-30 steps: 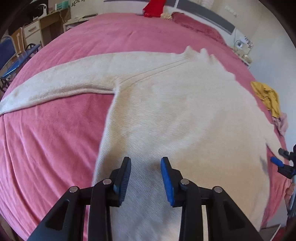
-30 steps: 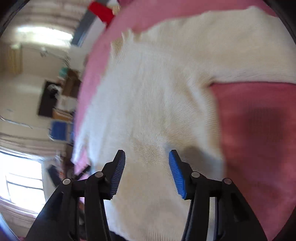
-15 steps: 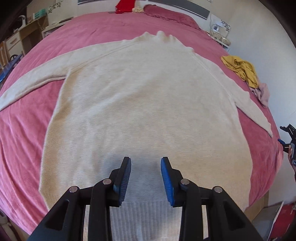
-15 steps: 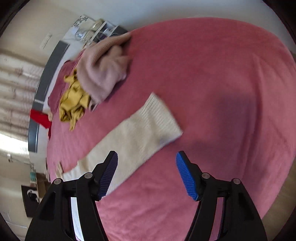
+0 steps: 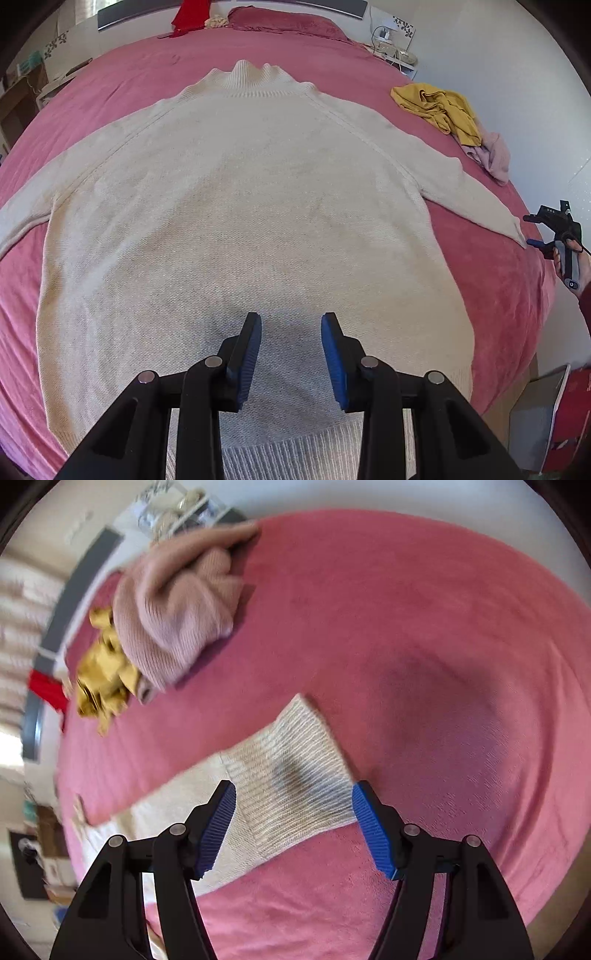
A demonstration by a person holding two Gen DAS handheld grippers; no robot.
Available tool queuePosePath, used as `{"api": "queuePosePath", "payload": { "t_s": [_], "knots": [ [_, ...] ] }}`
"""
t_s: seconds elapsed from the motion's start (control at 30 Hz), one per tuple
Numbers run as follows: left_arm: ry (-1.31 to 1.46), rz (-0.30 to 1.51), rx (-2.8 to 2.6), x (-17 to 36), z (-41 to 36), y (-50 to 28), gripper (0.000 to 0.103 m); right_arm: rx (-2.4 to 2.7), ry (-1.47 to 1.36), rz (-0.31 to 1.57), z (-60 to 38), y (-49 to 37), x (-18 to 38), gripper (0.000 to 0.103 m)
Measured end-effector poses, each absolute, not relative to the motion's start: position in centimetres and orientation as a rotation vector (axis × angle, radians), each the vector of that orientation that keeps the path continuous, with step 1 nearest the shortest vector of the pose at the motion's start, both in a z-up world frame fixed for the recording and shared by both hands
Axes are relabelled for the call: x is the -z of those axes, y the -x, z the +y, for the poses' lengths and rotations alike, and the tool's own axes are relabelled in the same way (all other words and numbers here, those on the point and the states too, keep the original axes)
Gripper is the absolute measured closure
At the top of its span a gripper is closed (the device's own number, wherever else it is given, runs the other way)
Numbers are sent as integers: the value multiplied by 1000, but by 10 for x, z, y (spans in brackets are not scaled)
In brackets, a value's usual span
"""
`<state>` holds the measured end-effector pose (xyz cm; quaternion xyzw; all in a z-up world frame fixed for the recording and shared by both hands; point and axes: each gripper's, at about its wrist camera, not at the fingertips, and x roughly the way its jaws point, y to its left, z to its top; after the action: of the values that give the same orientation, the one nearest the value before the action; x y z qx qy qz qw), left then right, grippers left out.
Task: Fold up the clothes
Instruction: 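Grasp the ribbed sleeve cuff with the right gripper and lift it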
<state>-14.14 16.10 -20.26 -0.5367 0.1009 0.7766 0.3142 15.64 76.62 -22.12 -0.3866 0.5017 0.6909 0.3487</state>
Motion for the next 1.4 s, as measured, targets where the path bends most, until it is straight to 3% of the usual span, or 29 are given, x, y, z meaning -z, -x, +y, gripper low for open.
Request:
{"api": "queuePosePath", "payload": {
  "t_s": [0.23, 0.37, 0.43, 0.5, 0.6, 0.83, 1.13, 1.4],
  "knots": [
    [1444, 257, -2030, 204, 161, 151, 69, -1812, 1303, 1018, 748, -90, 235, 34],
    [1449, 253, -2028, 202, 154, 156, 69, -1771, 1347, 961, 747, -74, 247, 36],
    [1458, 242, -2032, 201, 147, 160, 69, -1760, 1364, 918, 745, -68, 250, 50],
    [1474, 223, -2034, 201, 142, 165, 69, -1779, 1360, 888, 743, -63, 248, 89],
    [1495, 197, -2038, 203, 136, 171, 69, -1784, 1376, 879, 742, -54, 250, 95],
    [1507, 168, -2038, 198, 129, 181, 69, -1841, 1267, 934, 742, -49, 237, 98],
    [1483, 136, -2045, 187, 130, 185, 69, -2065, 919, 1399, 733, -44, 217, 98],
    [1432, 66, -2065, 170, 116, 193, 69, -2377, 723, 1558, 690, 39, 144, 98]
  ]
}}
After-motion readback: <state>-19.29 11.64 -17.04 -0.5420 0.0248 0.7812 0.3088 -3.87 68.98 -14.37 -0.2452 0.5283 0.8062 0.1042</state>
